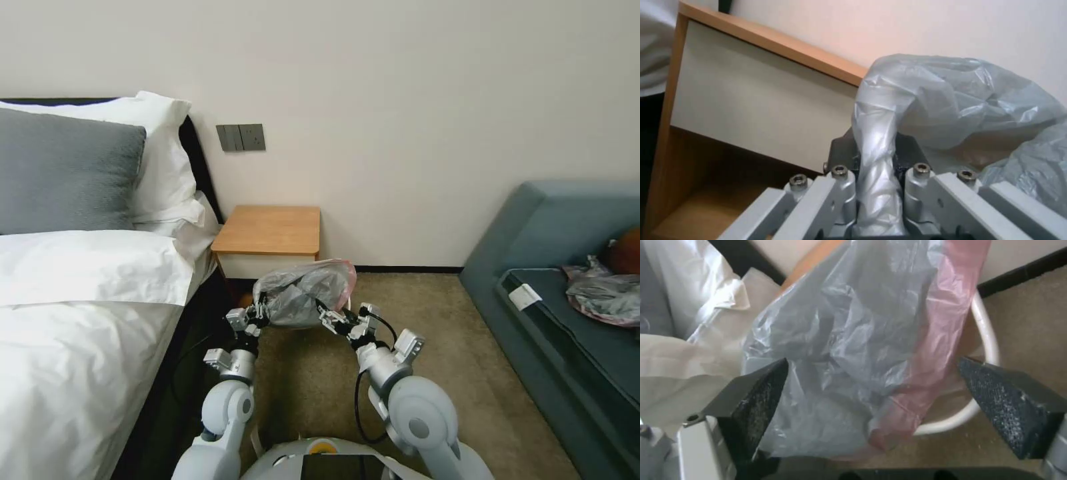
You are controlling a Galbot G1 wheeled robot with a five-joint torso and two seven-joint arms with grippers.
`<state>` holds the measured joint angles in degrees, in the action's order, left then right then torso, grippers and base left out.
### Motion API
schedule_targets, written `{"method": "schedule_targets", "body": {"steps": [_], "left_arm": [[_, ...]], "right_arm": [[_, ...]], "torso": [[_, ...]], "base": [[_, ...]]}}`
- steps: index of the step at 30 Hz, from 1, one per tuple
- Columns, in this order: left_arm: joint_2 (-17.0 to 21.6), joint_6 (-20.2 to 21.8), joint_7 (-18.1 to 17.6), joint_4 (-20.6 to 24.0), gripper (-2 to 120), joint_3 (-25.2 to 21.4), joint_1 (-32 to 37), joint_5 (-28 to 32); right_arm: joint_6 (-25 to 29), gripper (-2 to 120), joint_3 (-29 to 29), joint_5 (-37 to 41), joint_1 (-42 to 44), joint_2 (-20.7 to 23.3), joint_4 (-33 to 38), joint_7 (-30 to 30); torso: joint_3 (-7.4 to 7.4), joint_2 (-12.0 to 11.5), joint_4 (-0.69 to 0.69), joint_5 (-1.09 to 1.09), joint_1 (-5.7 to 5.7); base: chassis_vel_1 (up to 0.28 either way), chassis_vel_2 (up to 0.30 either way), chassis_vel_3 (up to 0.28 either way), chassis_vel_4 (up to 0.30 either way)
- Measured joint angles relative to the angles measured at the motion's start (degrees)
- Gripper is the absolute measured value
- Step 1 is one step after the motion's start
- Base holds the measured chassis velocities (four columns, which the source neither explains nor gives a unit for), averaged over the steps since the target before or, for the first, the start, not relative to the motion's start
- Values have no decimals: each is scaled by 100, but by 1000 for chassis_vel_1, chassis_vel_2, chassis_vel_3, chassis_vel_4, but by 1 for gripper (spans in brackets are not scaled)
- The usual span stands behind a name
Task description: Pick up the garbage bag from the table and place it over the trash can.
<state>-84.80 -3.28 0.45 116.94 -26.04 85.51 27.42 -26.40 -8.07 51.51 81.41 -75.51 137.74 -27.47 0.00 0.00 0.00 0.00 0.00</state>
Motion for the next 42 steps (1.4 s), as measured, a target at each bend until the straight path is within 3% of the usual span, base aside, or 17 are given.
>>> {"method": "schedule_targets", "body": {"steps": [18,22,25,31,33,35,42], "left_arm": [[-26,-14,18,26,8,59,24,3],[-27,-14,20,27,8,71,27,3],[-25,-14,20,31,8,93,30,4],[-42,-7,18,41,8,121,23,5],[-42,-7,18,41,8,121,23,6],[-43,-2,12,41,8,122,23,7],[-62,18,-14,33,8,120,2,9]], "right_arm": [[54,93,40,49,-252,-177,-284,70],[72,80,54,-41,-253,-162,-280,168],[117,63,50,-138,-234,-153,-280,267],[177,43,51,-228,-221,-154,-287,353],[182,41,51,-236,-216,-154,-287,360],[204,28,44,-275,-198,-156,-273,389],[216,4,31,-352,-155,-149,-197,413]], "torso": [[0,0,0,0,0],[0,0,0,0,0],[0,0,0,0,0],[0,0,0,0,0],[0,0,0,0,0],[0,0,0,0,0],[0,0,0,1,0]], "base": [[0,0,0,0],[0,0,0,0],[0,0,0,0],[0,0,0,0],[0,0,0,0],[0,0,0,0],[0,0,0,0]]}}
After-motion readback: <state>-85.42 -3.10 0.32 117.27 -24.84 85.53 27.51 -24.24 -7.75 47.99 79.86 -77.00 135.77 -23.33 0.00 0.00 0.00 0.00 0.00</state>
